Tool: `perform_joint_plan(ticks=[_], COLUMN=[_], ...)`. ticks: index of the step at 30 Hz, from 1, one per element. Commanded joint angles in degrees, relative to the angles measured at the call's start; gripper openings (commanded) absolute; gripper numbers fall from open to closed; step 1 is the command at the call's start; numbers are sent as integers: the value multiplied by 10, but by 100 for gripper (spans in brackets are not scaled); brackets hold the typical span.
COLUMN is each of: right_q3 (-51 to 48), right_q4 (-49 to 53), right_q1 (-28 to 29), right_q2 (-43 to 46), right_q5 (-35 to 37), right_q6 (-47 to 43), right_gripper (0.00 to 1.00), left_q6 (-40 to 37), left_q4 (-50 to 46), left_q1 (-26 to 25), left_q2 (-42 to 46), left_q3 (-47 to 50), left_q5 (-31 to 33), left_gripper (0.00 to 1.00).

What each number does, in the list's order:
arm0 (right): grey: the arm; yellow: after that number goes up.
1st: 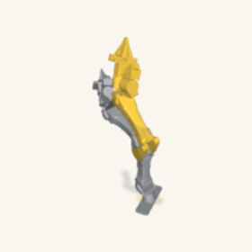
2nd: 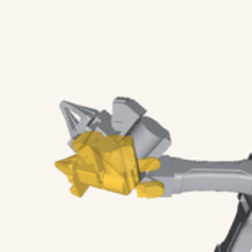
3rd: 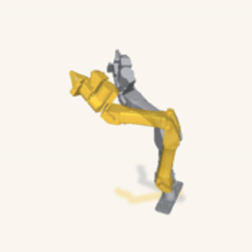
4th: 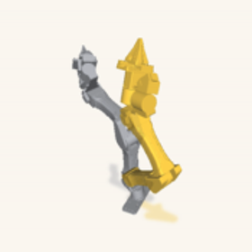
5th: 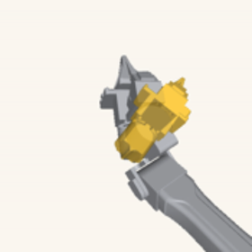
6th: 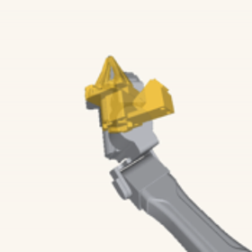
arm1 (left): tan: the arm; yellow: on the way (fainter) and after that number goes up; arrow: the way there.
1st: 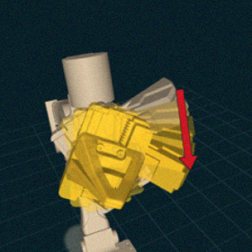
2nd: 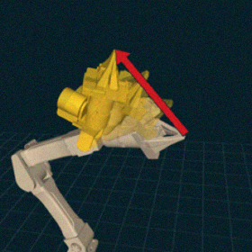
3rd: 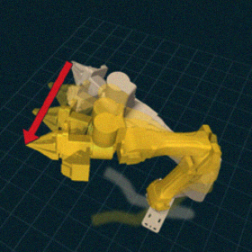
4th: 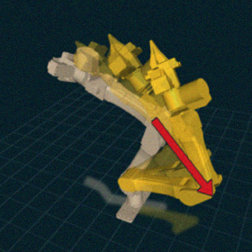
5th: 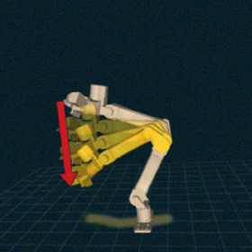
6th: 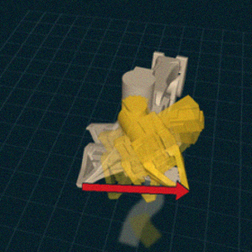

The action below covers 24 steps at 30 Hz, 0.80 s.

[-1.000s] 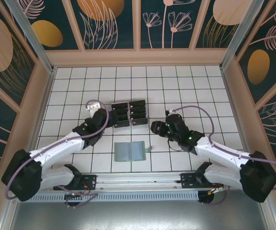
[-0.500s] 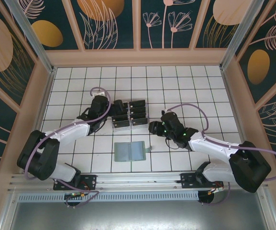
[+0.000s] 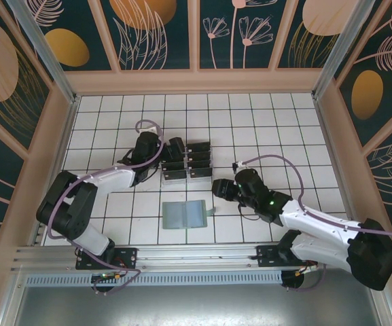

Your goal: Put the credit cards into the card holder

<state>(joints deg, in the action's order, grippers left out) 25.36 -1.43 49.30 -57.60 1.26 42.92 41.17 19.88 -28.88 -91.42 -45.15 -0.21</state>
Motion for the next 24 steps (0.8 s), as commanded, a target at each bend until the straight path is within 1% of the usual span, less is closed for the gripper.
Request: perform_joint_plan(ticks=[1,7,8,11,15,16,18,20,24], right_q3=[-3,-6,-7,-19,-32,-32,-32,-32,-26], right_q4=[35,73,78,82,63,57,43,24,-11], right_q1=[37,93,100,116,124,126,130,133,136], right_q2=[11,4,2,0,-15,-22,-39,-59,-105], right_q5=[9,58,65,75,71,69,67,63,65], right_q6=[25,57,62,81,95,97,100,101,108], right_gripper=[54,54,54,55,54,54,53,51,43], left_q6=[17,31,31,29,-4,-12,-23,-29,-32], left_q4=[37,47,46,29,-29,-43,-65,-84,-120], left_q1=[-25,-57,-60,-61,-60,-60,-60,-61,-60], left_q2=[-21,-64,-82,-85,-72,-49,-32,-14,31], left_q3=[-37,-84,-92,-102,-127,-128,-126,-119,-89], left_q5=[-16,-14,-14,-2,41,54,78,101,136], left_gripper=[99,99,99,99,99,99,99,99,99])
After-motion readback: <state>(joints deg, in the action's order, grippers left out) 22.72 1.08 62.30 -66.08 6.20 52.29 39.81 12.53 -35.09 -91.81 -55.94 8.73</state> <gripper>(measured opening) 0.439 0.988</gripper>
